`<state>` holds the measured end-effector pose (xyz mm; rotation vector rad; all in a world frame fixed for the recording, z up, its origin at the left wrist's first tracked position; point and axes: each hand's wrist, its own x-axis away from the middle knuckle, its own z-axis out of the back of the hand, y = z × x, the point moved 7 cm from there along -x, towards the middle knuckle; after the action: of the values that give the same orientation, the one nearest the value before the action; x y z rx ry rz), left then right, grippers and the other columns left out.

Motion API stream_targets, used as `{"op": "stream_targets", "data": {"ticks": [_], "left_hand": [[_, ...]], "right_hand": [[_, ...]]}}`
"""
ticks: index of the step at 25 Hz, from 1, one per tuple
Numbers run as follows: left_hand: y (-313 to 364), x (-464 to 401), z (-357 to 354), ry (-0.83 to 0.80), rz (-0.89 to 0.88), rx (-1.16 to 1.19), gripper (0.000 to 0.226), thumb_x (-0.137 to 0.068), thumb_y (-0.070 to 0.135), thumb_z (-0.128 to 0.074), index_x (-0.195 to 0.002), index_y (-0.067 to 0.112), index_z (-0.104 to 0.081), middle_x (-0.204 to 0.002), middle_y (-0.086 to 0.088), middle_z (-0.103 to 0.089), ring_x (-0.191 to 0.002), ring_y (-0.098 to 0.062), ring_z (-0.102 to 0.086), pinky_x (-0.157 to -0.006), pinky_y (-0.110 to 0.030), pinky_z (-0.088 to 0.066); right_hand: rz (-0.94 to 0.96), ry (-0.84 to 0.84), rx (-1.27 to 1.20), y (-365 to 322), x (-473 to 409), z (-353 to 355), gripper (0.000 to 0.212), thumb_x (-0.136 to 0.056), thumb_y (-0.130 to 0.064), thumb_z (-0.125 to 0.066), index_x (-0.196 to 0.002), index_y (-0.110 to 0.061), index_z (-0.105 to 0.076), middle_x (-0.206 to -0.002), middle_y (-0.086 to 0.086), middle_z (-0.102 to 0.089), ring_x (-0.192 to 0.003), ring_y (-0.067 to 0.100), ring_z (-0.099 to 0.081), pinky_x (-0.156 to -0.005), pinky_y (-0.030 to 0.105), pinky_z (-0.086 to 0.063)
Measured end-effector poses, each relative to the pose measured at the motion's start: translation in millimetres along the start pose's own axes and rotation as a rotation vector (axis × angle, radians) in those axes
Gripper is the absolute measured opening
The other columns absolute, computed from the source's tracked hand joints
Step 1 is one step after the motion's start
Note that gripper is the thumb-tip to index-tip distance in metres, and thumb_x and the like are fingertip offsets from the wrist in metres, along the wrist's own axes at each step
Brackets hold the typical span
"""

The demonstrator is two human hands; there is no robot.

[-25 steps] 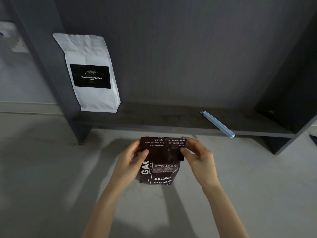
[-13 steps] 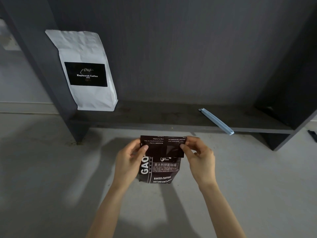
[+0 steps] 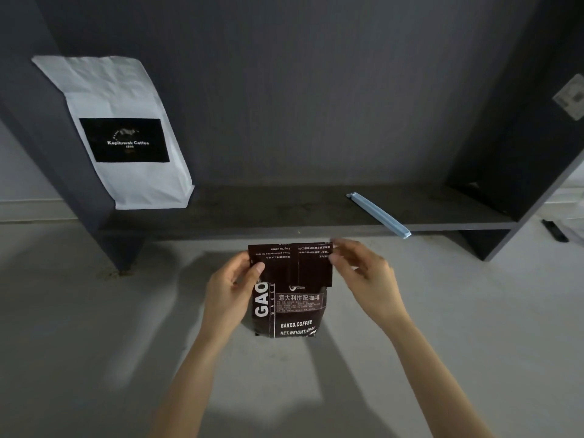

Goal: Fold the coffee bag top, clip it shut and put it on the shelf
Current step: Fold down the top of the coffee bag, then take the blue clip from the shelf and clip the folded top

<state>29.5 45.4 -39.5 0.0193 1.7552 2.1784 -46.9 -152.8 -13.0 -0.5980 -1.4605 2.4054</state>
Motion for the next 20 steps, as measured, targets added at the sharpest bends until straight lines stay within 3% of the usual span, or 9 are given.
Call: {"op": "stream_targets", "data": {"ticks": [3,6,8,14,17,20], "left_hand": [[-1.4,-1.7,1.2,-0.002,0.007,-0.010,0.012,-0.074,0.032,-0.054,-0.081,0.041,-0.059,-0.078,0.036,-0.067,-0.082,0.008,-0.063,-0.079,-0.018,-0.048],[-0.5,-3.0,0.1,-0.003,0.012,0.003,0.012,-0.073,0.032,-0.053,-0.080,0.040,-0.060,-0.078,0.035,-0.068,-0.082,0.007,-0.063,-0.082,-0.025,-0.049],[-0.5,-3.4,-0.1,-0.008,0.015,0.008,0.013,-0.073,0.032,-0.053,-0.081,0.039,-0.060,-0.078,0.036,-0.067,-0.083,0.007,-0.063,-0.084,-0.027,-0.049],[-6.5,-4.1,2.9,0.000,0.039,0.011,0.017,-0.068,0.042,-0.055,-0.084,0.039,-0.061,-0.082,0.033,-0.069,-0.089,0.001,-0.065,-0.084,-0.027,-0.050],[-4.3,-3.1,1.7,0.002,0.040,0.022,0.010,-0.078,0.029,-0.059,-0.084,0.037,-0.061,-0.081,0.034,-0.069,-0.088,0.003,-0.064,-0.082,-0.021,-0.048],[-3.8,0.2,2.3,0.016,0.028,0.026,0.023,-0.084,0.014,-0.057,-0.085,0.036,-0.061,-0.082,0.033,-0.069,-0.088,0.002,-0.064,-0.081,-0.018,-0.048]], "right_hand": [[-0.001,0.155,0.140,4.8,-19.1,33.9,0.025,-0.086,-0.020,-0.053,-0.110,-0.017,-0.059,-0.101,0.000,-0.066,-0.094,0.009,-0.060,-0.069,0.008,-0.041],[-0.049,0.238,0.444,14.0,-46.3,62.7,0.036,-0.086,-0.020,-0.052,-0.122,-0.014,-0.048,-0.120,0.016,-0.053,-0.110,0.034,-0.048,-0.089,0.040,-0.040],[-0.135,0.183,0.601,27.1,-62.4,67.8,0.043,-0.087,-0.023,-0.051,-0.127,-0.016,-0.041,-0.129,0.019,-0.044,-0.117,0.038,-0.040,-0.097,0.050,-0.035],[-0.249,0.074,0.626,50.6,-74.4,66.4,0.040,-0.083,-0.017,-0.057,-0.121,-0.014,-0.046,-0.121,0.022,-0.044,-0.109,0.040,-0.045,-0.090,0.050,-0.042],[-0.214,0.104,0.599,48.5,-75.0,66.1,0.035,-0.084,-0.008,-0.052,-0.118,-0.010,-0.050,-0.117,0.024,-0.048,-0.101,0.042,-0.050,-0.083,0.048,-0.045],[-0.179,0.113,0.558,46.1,-73.4,65.7,0.033,-0.086,-0.005,-0.047,-0.119,-0.006,-0.051,-0.117,0.027,-0.048,-0.102,0.043,-0.050,-0.085,0.043,-0.043]]}}
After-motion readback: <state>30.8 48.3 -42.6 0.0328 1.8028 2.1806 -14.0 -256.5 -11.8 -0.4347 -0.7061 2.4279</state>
